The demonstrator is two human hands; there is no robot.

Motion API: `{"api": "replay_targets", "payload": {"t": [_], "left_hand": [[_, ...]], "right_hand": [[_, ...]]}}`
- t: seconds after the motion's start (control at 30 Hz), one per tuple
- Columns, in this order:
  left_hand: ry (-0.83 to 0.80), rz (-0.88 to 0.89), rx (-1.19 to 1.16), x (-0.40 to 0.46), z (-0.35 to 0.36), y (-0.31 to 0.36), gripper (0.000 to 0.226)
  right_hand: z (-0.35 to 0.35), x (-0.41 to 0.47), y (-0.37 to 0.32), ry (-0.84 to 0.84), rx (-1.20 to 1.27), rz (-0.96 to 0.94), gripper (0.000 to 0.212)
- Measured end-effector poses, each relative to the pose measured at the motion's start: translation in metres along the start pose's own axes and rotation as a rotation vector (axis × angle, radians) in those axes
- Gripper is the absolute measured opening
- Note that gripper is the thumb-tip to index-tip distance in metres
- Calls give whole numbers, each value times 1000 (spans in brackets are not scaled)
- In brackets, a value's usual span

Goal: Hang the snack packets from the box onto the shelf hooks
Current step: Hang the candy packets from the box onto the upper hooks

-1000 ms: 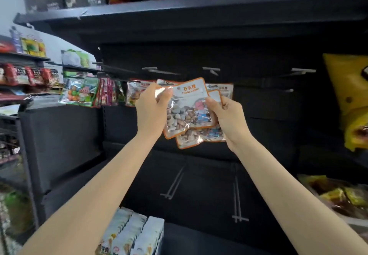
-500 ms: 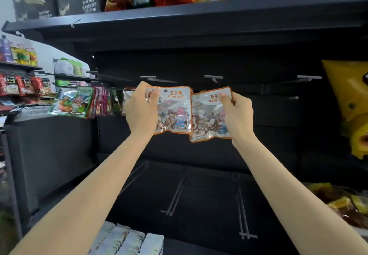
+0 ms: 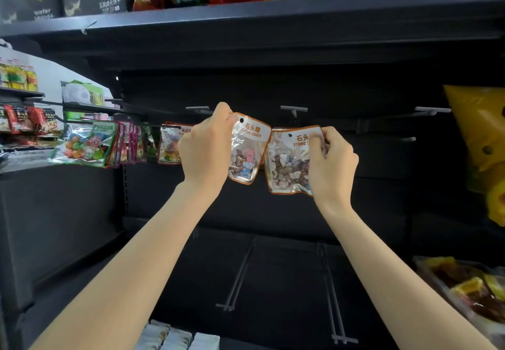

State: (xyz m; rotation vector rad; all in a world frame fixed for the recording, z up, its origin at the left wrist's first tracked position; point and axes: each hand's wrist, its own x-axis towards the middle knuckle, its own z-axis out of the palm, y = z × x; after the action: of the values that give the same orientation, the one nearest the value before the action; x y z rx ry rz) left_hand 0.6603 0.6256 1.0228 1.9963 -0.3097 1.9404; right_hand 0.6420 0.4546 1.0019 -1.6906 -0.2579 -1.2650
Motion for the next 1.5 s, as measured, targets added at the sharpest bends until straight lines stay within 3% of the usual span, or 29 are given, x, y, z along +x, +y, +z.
{"api": "replay_targets", "payload": {"t": [0.23,0.33,0.5,0.63,0.9,1.03,1.1,1.2,1.37,1.5], "left_hand": [[-19,70,45,1,3,4,18],[-58,64,47,1,6,7,16],[-104,-29,33,-1,17,6,14],[-201,-135,65,-1,17,6,20],[-258,-179,10,2,10,5,20],[-254,-174,-88,1,10,1,18],[-276,-148,-151,-1,10,-3,19],[-314,-104,-305,-4,10,-5,19],[-268,-85,-561,-7,11,12,16],[-215,-91,-628,-7,16,31,13]], "right_hand": [[6,6,6,2,-28,-26,15],[10,9,11,6,-50,-77,27],[20,17,30,-53,-443,-253,20],[25,23,54,-225,-508,-152,38],[44,66,75,-475,-504,131,56],[44,62,74,-407,-569,149,45],[39,54,70,-234,-487,14,32],[26,38,55,-71,-142,-130,18],[6,13,27,-60,163,-228,11],[-1,6,21,-112,156,-271,0]]}}
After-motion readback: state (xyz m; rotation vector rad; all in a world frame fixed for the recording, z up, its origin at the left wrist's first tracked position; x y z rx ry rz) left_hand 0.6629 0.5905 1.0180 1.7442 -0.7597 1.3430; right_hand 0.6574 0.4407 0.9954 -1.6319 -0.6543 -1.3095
